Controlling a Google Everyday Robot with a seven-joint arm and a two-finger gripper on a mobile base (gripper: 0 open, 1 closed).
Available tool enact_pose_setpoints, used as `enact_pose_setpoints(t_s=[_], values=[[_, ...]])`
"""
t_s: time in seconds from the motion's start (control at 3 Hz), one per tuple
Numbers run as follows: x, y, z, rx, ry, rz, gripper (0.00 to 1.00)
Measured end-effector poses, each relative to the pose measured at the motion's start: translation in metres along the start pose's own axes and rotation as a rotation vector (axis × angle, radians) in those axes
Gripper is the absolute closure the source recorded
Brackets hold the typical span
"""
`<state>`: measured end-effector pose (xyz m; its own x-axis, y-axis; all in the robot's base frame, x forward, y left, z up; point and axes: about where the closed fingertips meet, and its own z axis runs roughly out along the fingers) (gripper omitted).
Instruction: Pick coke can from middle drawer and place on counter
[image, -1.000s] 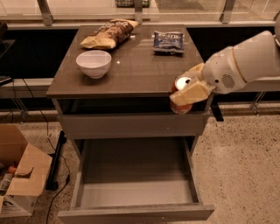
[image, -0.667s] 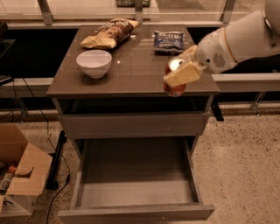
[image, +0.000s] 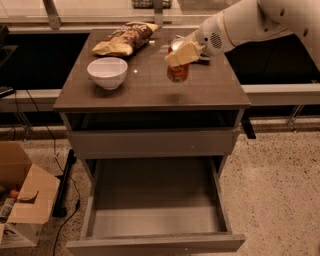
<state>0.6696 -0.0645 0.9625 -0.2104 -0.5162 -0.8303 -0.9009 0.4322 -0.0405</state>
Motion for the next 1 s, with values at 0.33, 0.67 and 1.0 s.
enact_pose_setpoints(t_s=[0.33, 0.67, 1.0], values=[[-0.009, -0.021, 0.029, -0.003, 0.009, 0.036, 0.73], [-0.004, -0.039, 0.05, 0.0, 0.065, 0.082, 0.5], [0.015, -0.06, 0.068, 0.002, 0.153, 0.192, 0.2]])
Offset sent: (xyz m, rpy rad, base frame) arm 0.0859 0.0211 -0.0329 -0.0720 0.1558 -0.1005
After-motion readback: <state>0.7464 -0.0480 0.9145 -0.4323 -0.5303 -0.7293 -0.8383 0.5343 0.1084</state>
